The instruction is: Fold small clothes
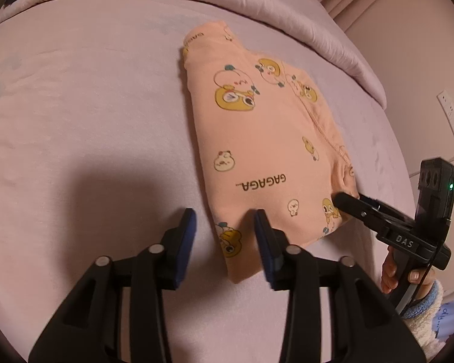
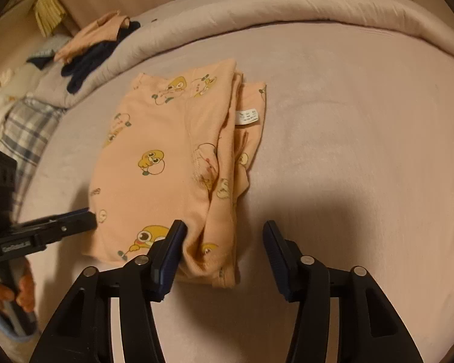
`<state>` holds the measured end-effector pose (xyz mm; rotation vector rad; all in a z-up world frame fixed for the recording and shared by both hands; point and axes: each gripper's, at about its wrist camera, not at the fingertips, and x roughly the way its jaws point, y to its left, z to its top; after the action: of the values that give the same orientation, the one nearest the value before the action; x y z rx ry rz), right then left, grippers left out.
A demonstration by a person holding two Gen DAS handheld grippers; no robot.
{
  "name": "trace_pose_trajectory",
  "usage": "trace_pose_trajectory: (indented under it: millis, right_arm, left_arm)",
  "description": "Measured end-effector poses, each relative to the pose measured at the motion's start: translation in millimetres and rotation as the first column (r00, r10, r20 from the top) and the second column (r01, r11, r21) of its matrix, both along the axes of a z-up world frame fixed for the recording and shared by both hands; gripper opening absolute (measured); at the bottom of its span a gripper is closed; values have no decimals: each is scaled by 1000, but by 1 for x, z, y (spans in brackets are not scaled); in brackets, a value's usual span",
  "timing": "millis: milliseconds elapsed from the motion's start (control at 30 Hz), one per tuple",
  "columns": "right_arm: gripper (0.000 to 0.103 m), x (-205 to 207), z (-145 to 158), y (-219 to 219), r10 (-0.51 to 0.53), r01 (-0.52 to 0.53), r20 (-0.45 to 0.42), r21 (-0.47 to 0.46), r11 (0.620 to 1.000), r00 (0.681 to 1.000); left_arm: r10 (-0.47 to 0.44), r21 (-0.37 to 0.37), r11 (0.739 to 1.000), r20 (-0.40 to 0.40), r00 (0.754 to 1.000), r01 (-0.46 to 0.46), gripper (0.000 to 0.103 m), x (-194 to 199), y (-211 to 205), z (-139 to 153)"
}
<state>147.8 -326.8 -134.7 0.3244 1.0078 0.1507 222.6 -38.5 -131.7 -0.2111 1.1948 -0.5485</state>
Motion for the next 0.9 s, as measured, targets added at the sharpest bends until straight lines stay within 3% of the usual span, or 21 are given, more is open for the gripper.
trace_pose_trajectory:
  millis: [233, 467, 733, 900]
  right_arm:
    - [60, -2, -1, -8, 2, -1, -6, 123, 992, 1000]
    - [65, 18, -5, -15, -29, 34, -20, 307, 951, 999]
    - [66, 43, -18, -14, -22, 48, -67, 413, 909, 997]
    - [66, 51, -20, -20, -3, 36, -73, 453, 891, 997]
  left_arm:
    - [23, -38, 999, -18, 1000, -24, 46, 3, 3, -2]
    - [34, -77, 996, -49, 998, -38, 48, 8, -1, -6]
    - [35, -139, 989, -77, 996, -46, 48, 20, -4, -10]
    - [51, -224, 972, -116, 992, -76, 49, 31, -1, -17]
